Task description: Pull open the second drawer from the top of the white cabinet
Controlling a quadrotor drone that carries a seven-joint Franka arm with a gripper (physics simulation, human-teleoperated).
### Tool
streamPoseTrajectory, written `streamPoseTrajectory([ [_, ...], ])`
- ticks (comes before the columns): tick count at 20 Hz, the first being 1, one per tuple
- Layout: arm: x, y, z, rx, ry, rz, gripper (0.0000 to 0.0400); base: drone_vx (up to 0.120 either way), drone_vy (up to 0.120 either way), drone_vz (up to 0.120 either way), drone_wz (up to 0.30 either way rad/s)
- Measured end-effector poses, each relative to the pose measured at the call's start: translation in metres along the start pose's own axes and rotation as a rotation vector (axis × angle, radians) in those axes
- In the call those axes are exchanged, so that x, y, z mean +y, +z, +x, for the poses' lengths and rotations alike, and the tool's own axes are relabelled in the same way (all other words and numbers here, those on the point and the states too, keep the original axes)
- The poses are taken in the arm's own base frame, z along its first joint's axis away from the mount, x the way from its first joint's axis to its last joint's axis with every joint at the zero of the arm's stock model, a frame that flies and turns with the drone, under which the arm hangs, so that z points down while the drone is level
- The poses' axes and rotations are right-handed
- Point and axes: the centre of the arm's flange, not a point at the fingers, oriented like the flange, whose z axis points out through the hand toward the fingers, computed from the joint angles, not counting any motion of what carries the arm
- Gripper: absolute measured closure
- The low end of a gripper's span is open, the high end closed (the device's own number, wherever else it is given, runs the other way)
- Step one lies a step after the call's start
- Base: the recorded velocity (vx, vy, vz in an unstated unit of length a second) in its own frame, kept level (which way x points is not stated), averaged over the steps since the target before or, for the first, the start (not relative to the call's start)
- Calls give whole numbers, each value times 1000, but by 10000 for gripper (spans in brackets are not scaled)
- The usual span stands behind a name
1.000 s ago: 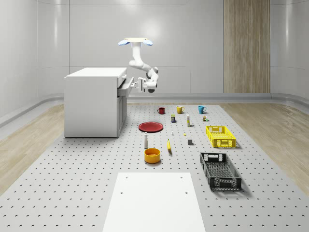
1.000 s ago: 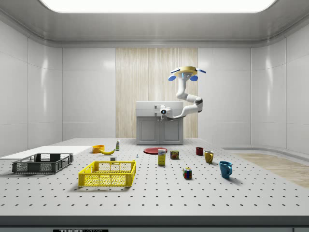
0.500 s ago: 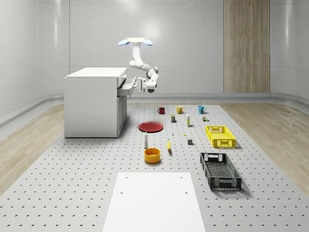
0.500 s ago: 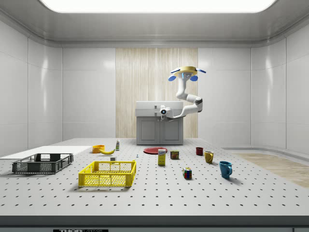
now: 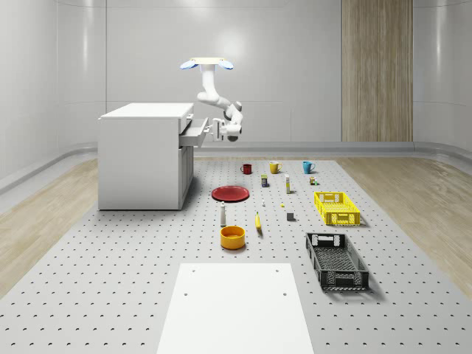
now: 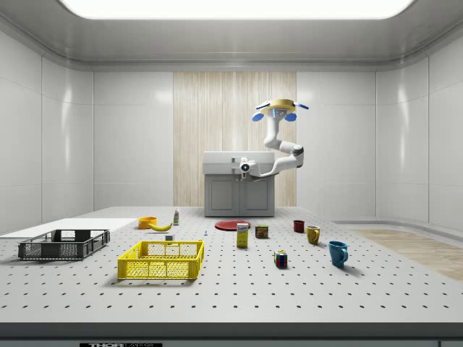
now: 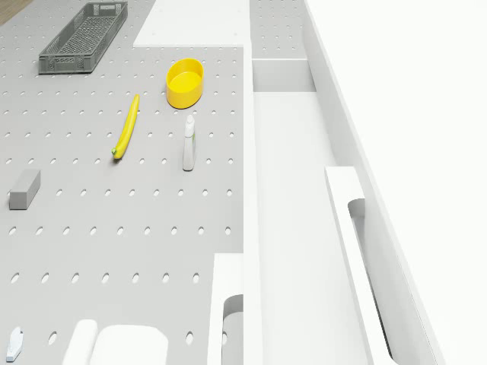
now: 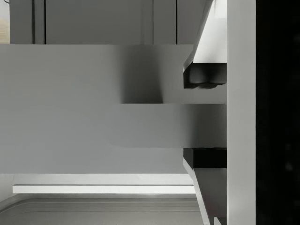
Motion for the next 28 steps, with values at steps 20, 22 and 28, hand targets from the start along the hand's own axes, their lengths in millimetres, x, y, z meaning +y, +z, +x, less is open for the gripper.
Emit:
streamPoseTrajectory([
  [20, 0, -24, 0, -7, 0, 6, 113, 0, 0, 0, 0],
  [22, 0, -19, 0, -7, 0, 6, 108, 0, 0, 0, 0],
  [28, 0, -9, 0, -7, 0, 7, 215, 0, 0, 0, 0],
])
